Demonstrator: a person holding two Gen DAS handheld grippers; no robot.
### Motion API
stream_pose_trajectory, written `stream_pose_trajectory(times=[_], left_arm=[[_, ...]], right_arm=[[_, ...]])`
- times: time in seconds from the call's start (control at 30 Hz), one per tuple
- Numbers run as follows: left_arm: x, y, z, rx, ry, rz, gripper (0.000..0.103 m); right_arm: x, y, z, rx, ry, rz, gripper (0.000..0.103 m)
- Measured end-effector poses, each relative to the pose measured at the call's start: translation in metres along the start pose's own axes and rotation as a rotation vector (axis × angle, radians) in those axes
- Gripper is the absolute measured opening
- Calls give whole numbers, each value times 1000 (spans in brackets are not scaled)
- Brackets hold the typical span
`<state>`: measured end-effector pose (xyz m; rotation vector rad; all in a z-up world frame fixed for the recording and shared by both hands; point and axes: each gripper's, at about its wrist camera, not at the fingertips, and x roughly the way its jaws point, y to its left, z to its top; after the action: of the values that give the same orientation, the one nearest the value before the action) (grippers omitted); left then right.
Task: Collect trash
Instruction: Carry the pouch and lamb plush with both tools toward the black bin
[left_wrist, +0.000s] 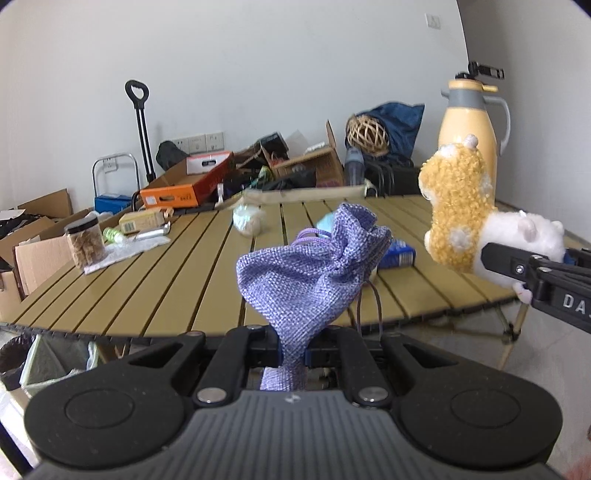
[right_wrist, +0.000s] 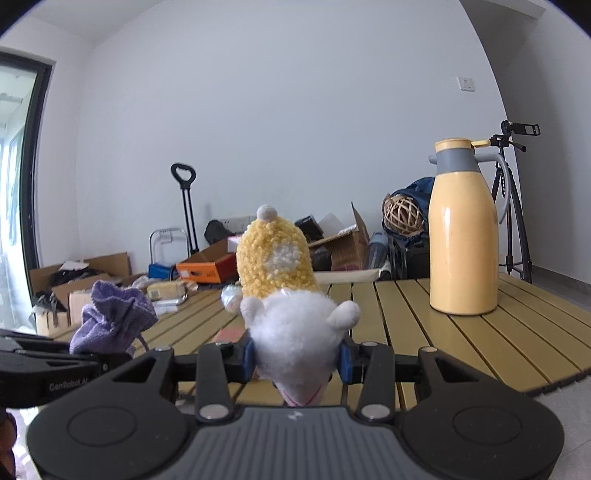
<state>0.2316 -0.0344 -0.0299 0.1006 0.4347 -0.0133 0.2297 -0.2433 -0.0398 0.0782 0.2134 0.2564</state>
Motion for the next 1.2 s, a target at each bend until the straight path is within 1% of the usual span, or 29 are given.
stream_pose_trajectory(times=[0.17,0.37,0.53,0.7,0.8,1.0,1.2], left_arm=[[-13,1,-23,21,55,-1,10],[-23,-3,-52,54,127,10,10],[-26,2,-75,56,193,25,10],[-23,6,-93,39,267,23,10],[-18,6,-104,40,311,29,10],[6,7,-131,38,424,47,10],[33,18,-155,-14,550,57,10]], right_arm=[[-18,3,-20,-5,74,8,40],[-34,10,-50,-1,189,19,40],[-44,16,-72,-2,280,17,40],[-47,22,-91,5,375,6,40],[-43,20,-100,28,441,-9,40],[-32,22,-123,50,573,-44,40],[-19,21,-143,55,671,-82,40]])
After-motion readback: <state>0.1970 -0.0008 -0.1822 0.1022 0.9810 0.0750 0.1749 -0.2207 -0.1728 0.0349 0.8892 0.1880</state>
